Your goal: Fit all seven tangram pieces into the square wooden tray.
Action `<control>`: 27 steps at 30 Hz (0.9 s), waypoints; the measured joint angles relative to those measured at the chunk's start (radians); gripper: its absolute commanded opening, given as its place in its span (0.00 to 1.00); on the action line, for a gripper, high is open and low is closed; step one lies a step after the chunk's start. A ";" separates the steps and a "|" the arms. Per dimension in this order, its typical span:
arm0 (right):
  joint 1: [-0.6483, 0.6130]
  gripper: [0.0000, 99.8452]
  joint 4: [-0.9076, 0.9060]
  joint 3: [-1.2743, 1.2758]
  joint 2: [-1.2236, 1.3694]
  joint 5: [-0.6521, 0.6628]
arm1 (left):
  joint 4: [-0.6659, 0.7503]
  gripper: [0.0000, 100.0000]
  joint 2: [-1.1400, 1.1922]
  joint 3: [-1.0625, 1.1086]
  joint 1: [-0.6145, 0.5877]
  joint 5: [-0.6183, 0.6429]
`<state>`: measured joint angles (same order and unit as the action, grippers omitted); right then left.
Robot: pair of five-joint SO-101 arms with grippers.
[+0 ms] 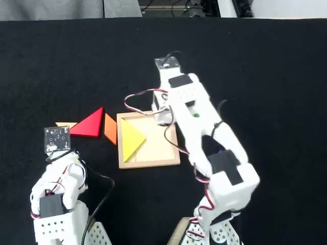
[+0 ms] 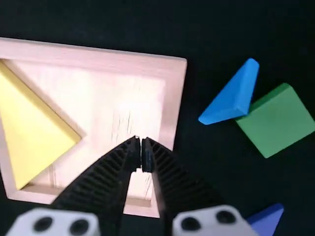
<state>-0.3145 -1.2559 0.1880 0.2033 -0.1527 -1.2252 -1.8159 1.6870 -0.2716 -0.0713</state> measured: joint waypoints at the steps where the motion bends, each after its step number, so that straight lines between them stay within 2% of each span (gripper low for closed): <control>1: 0.005 0.01 0.015 0.025 -0.031 0.000 | 0.011 0.03 0.000 -0.005 -0.023 0.000; 7: 0.060 0.01 0.206 0.236 -0.253 0.000 | 0.018 0.03 0.000 -0.029 -0.166 -0.011; 11: 0.075 0.02 0.445 0.450 -0.368 0.000 | 0.043 0.04 0.000 -0.029 -0.172 -0.152; 15: 0.083 0.13 0.631 0.588 -0.413 0.043 | 0.068 0.12 0.000 -0.041 -0.170 -0.348; 18: 0.083 0.19 0.658 0.597 -0.414 0.092 | 0.064 0.13 0.000 -0.066 -0.115 -0.456; 27: 0.084 0.17 0.690 0.598 -0.399 0.115 | -0.109 0.13 0.170 -0.270 0.063 -0.637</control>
<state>-0.2302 -0.5654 0.7864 -0.1956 -0.0376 -1.3341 -1.6456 1.4170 -0.2087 -0.7081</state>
